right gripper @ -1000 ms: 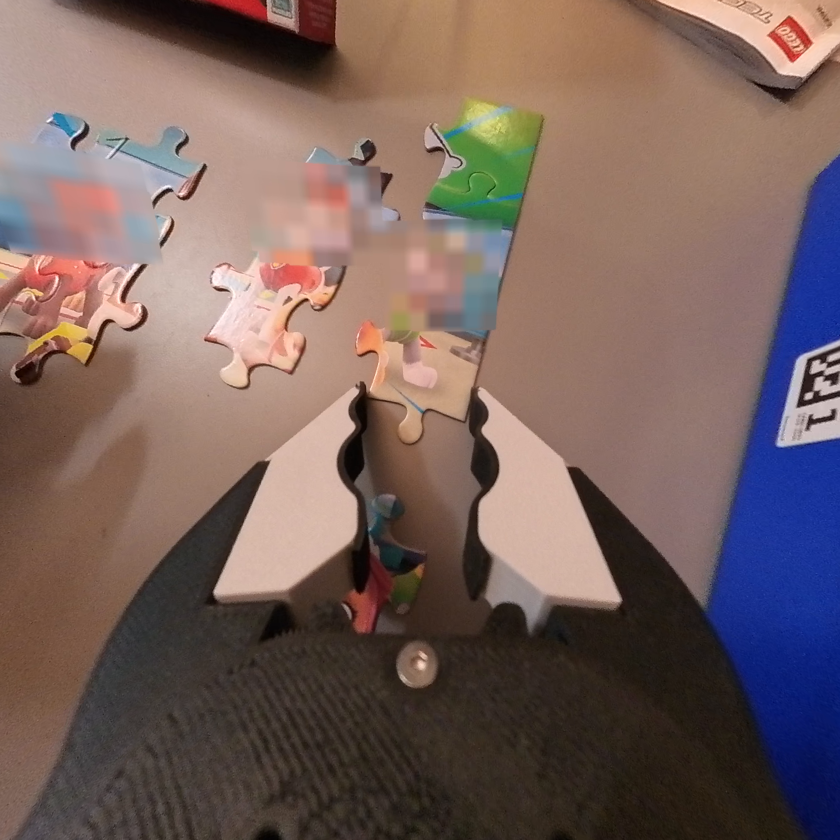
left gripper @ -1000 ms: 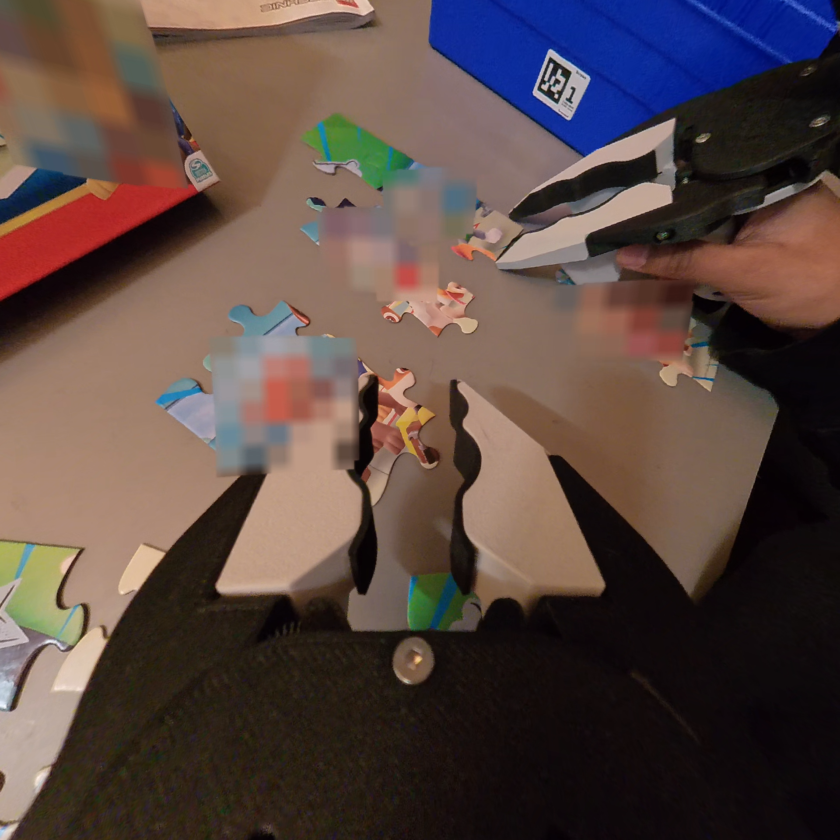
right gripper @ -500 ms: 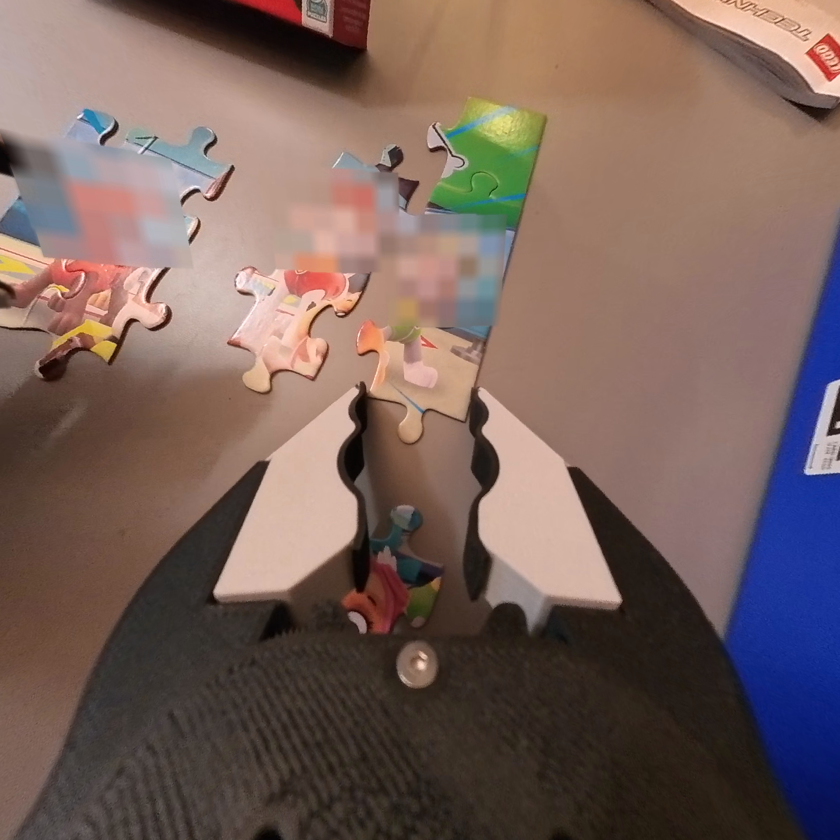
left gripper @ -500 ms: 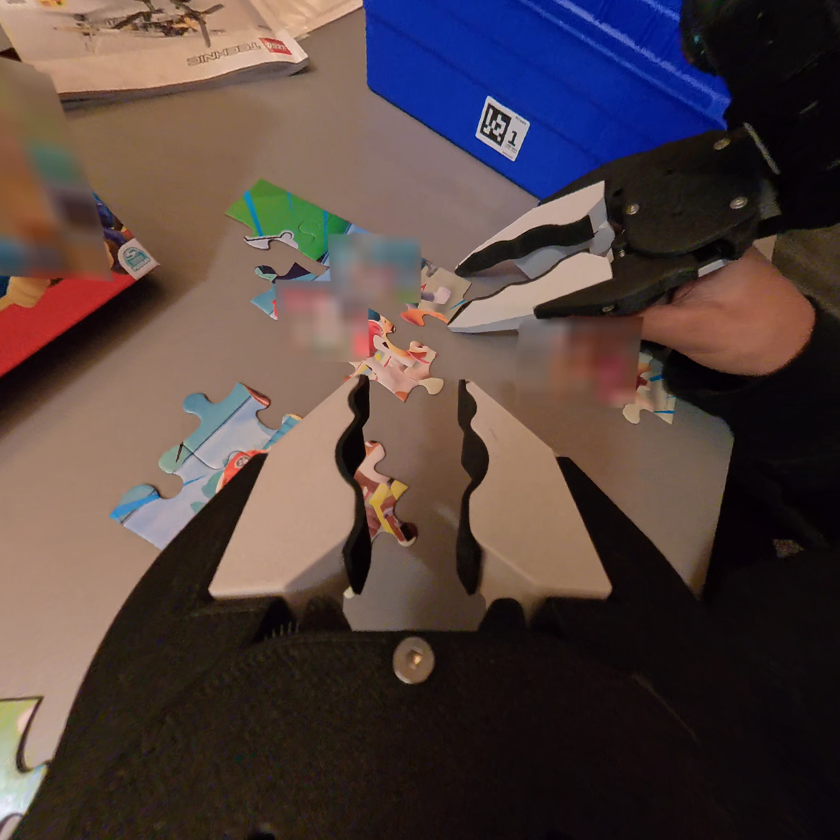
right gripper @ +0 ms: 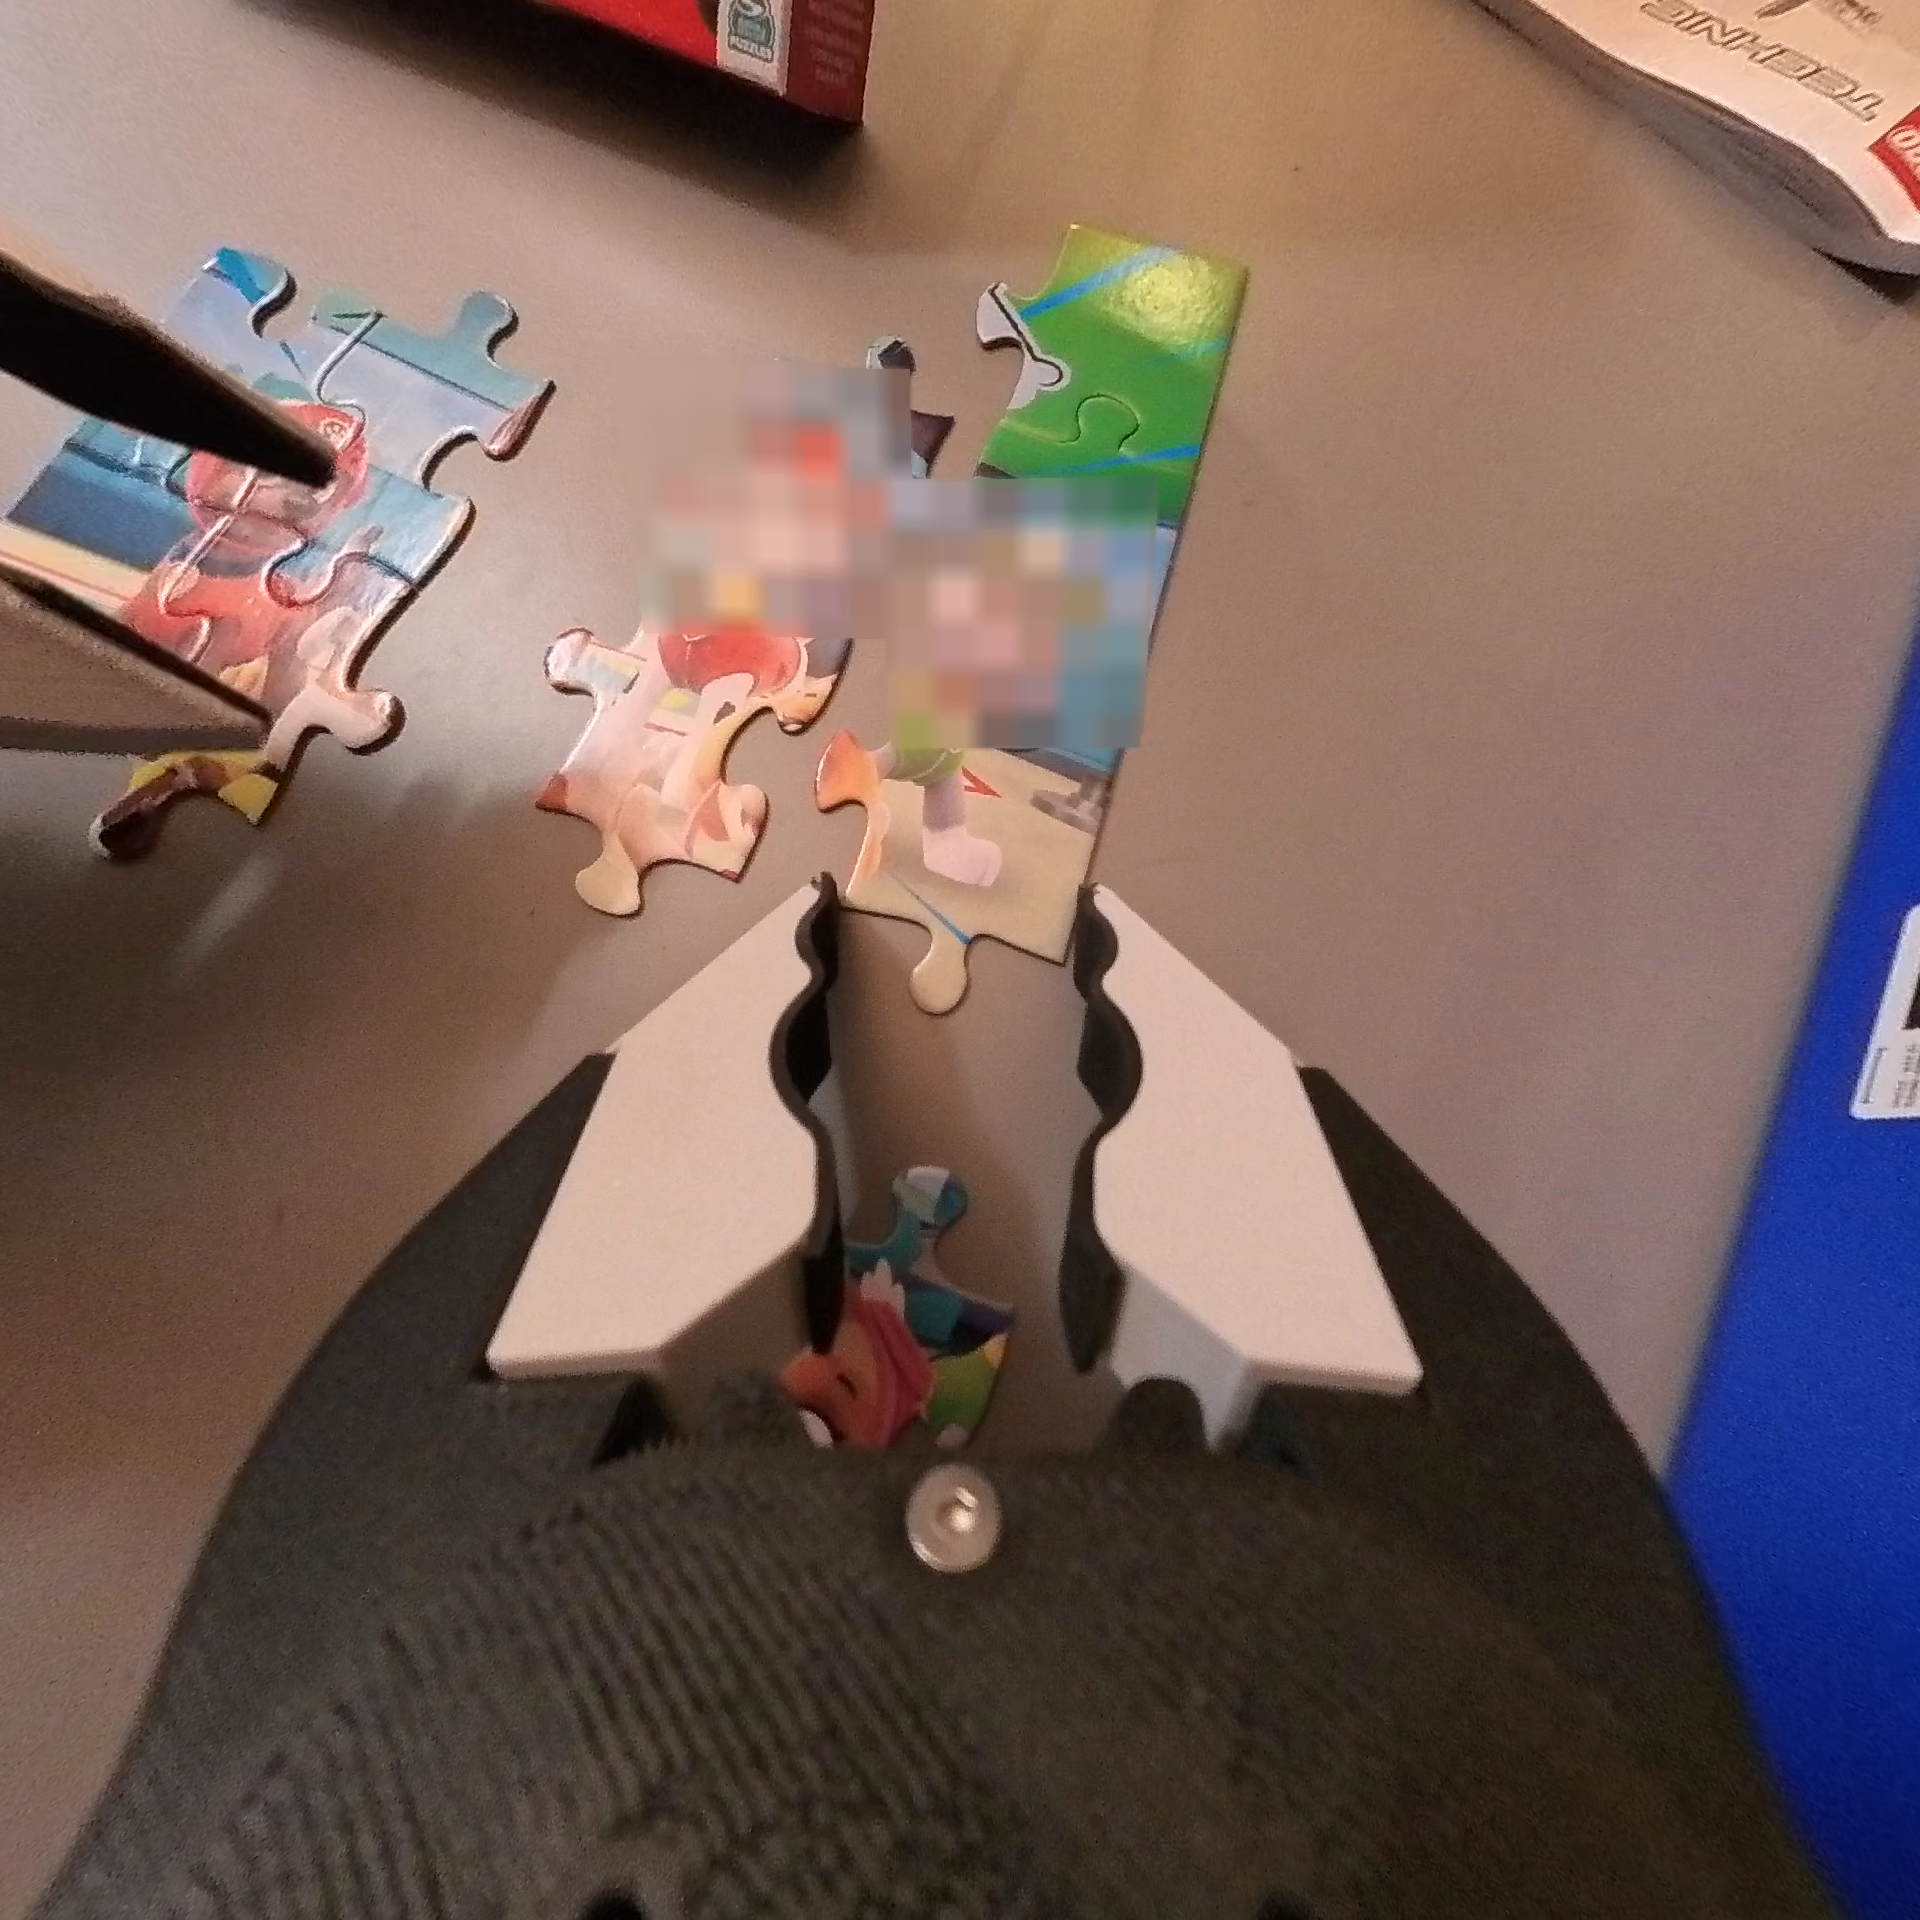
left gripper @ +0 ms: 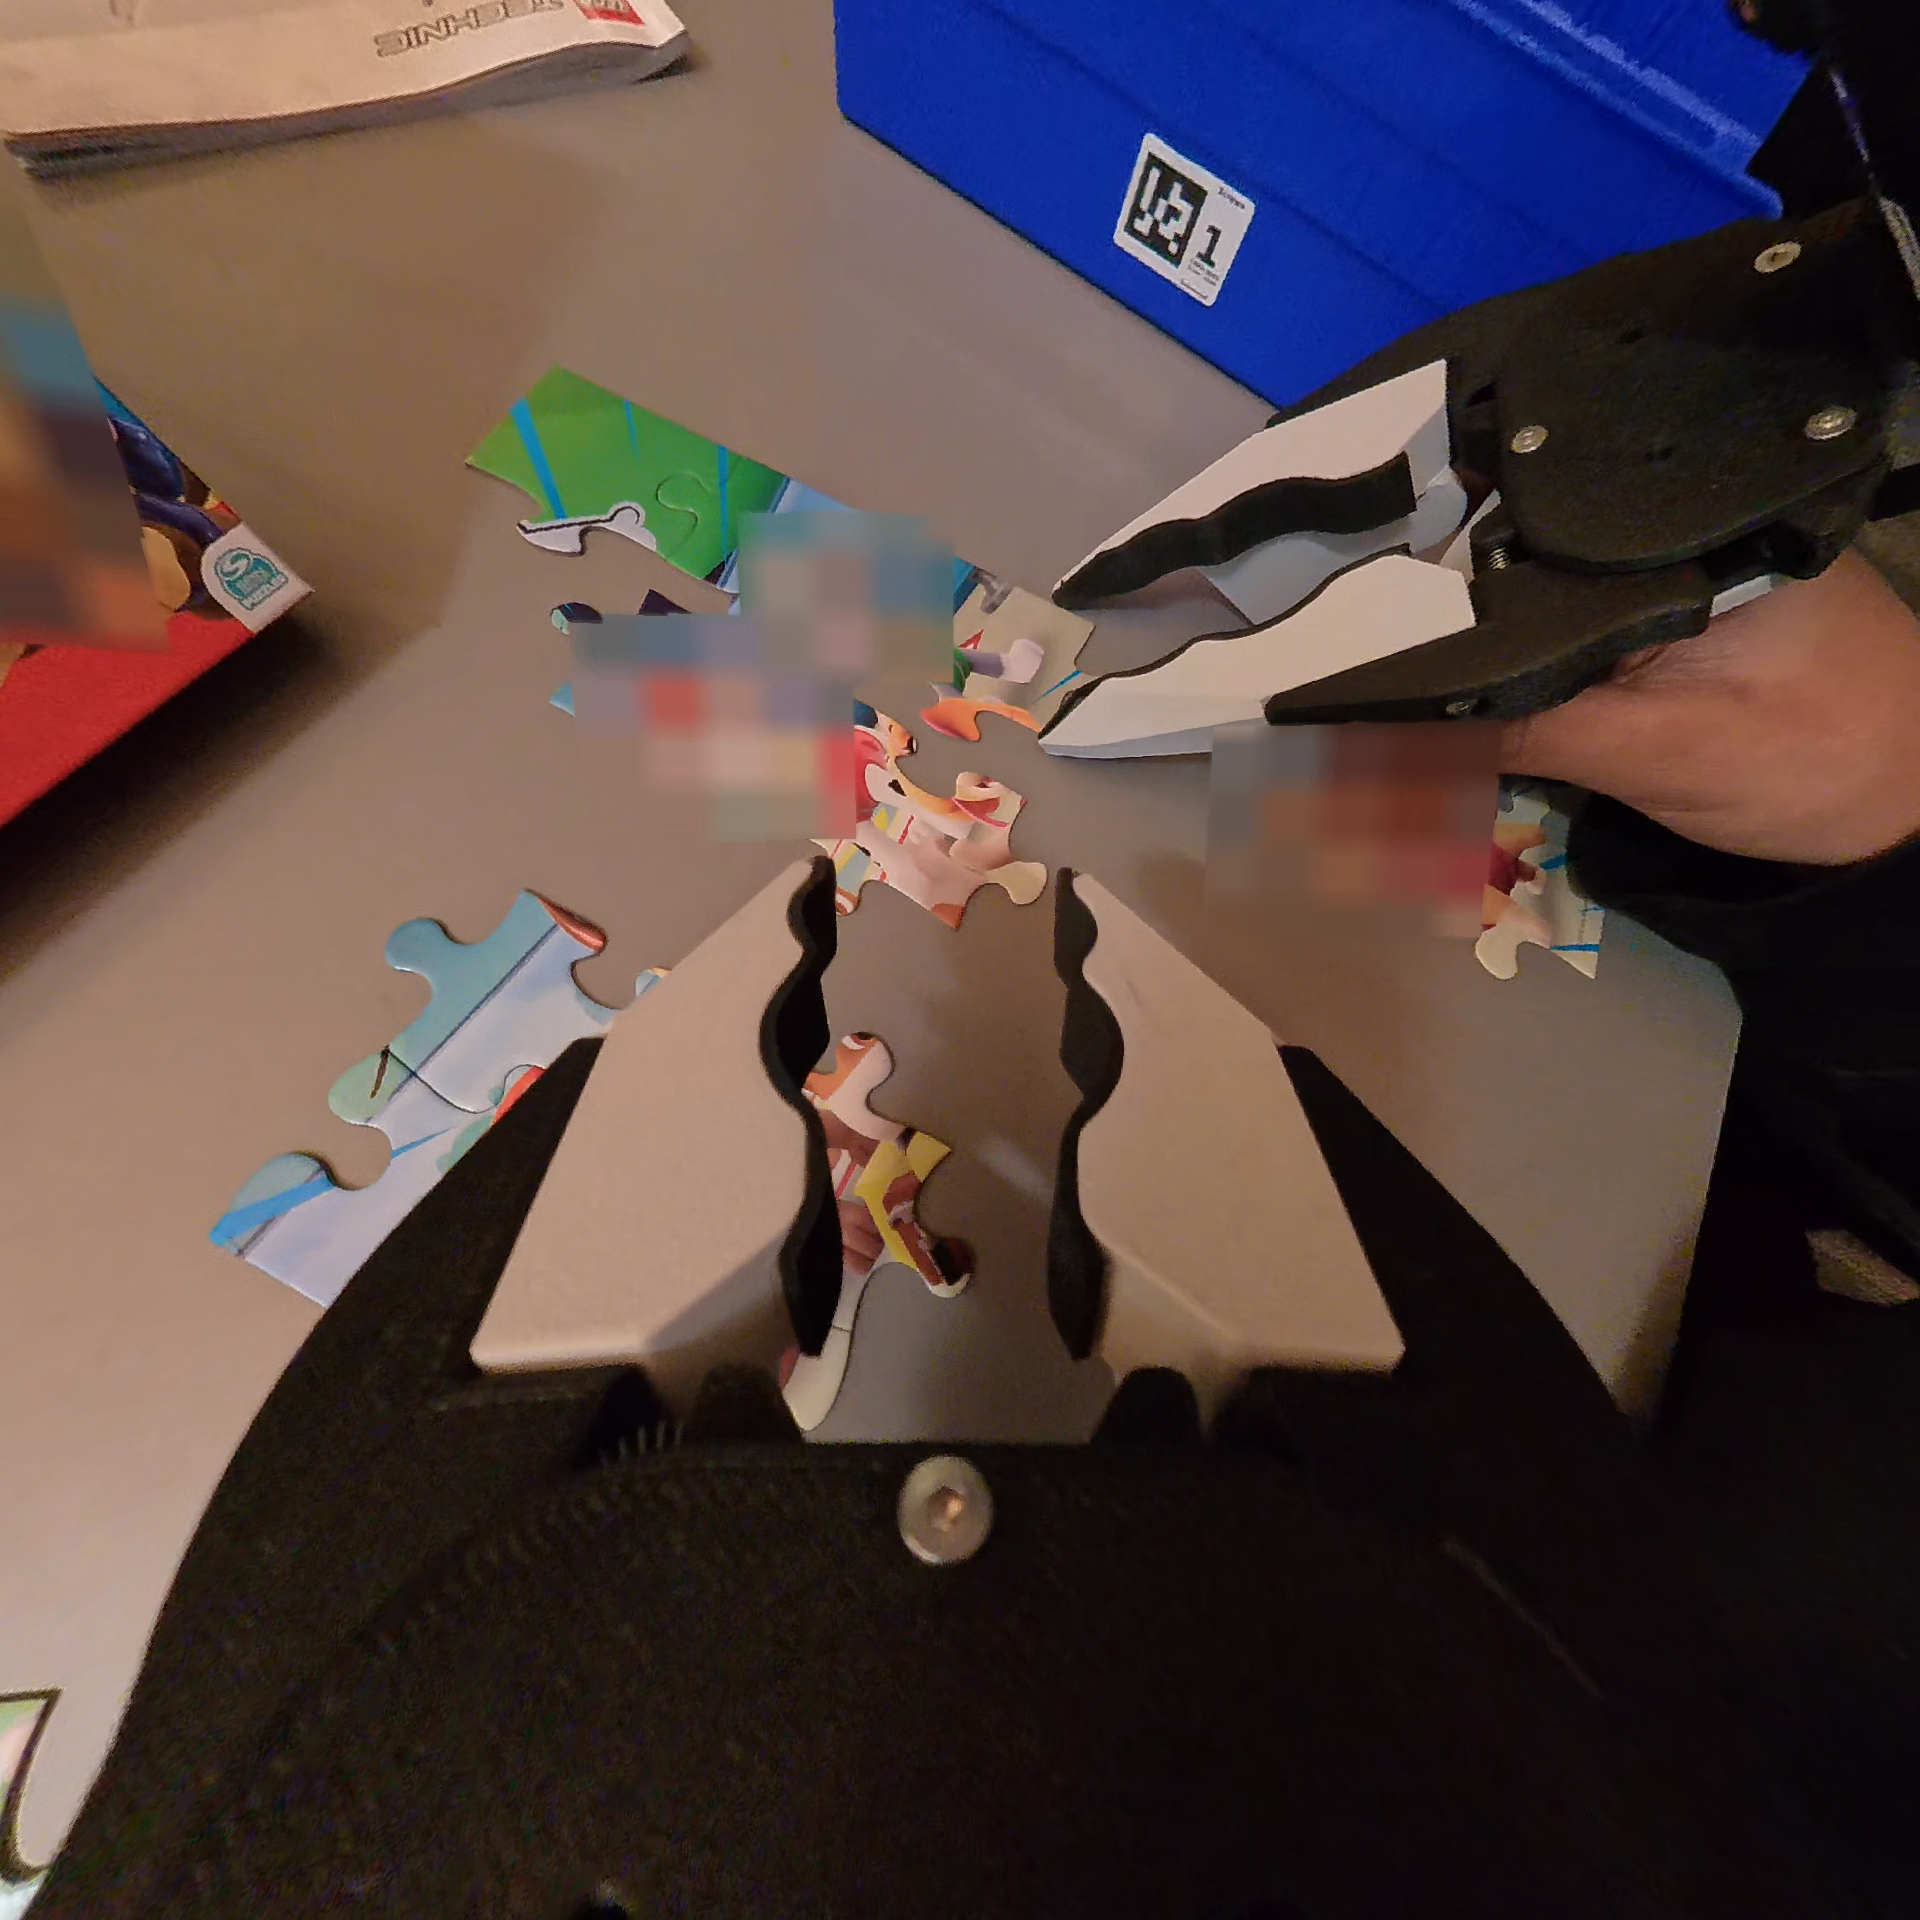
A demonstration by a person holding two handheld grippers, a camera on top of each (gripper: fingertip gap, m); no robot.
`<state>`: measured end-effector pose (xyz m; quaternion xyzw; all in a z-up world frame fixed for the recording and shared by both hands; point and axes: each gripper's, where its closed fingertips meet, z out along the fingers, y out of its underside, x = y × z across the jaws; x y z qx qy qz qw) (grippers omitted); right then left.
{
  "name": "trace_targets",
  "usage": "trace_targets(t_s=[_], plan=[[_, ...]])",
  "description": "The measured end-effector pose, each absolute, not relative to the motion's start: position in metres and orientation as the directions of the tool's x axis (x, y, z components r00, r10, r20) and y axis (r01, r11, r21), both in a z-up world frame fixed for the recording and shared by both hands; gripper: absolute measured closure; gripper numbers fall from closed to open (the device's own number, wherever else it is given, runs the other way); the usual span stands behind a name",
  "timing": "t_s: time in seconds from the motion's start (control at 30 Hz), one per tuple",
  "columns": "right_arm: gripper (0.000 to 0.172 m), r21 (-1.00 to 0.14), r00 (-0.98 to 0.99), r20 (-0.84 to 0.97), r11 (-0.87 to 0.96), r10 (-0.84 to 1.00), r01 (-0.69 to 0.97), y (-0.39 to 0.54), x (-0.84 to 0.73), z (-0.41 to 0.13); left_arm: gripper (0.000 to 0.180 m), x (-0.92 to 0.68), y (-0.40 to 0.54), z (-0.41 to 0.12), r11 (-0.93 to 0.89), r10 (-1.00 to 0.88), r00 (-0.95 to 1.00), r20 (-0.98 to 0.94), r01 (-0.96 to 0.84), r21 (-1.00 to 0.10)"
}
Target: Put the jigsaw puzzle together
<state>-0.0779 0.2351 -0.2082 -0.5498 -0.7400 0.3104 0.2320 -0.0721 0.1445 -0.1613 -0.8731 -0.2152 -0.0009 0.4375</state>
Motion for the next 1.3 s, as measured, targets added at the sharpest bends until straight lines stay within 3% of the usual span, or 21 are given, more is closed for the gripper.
trace_targets(t_s=[0.23,0.33,0.57,0.87,1.3], plan=[[0.126,-0.717,-0.294,-0.007,0.200,0.956,0.668,0.234,-0.078,-0.208,0.139,-0.082,0.149,-0.164,-0.544,0.383,0.910,0.157,0.360,-0.758],[0.109,-0.723,-0.290,-0.052,0.164,0.956,0.671,0.232,-0.078,-0.206,0.144,-0.102,0.151,-0.166,-0.561,0.424,0.902,0.080,0.331,-0.758],[0.107,-0.775,-0.303,-0.133,0.092,0.944,0.625,0.234,-0.094,-0.183,0.147,-0.129,0.165,-0.179,-0.591,0.446,0.891,0.081,0.361,-0.722],[0.098,-0.777,-0.413,-0.063,0.215,0.909,0.591,0.231,-0.131,-0.182,0.148,-0.145,0.161,-0.199,-0.629,0.487,0.872,0.049,0.389,-0.673],[0.108,-0.826,-0.438,-0.185,0.103,0.880,0.554,0.232,-0.135,-0.183,0.147,-0.164,0.146,-0.192,-0.600,0.522,0.850,0.062,0.418,-0.683]])
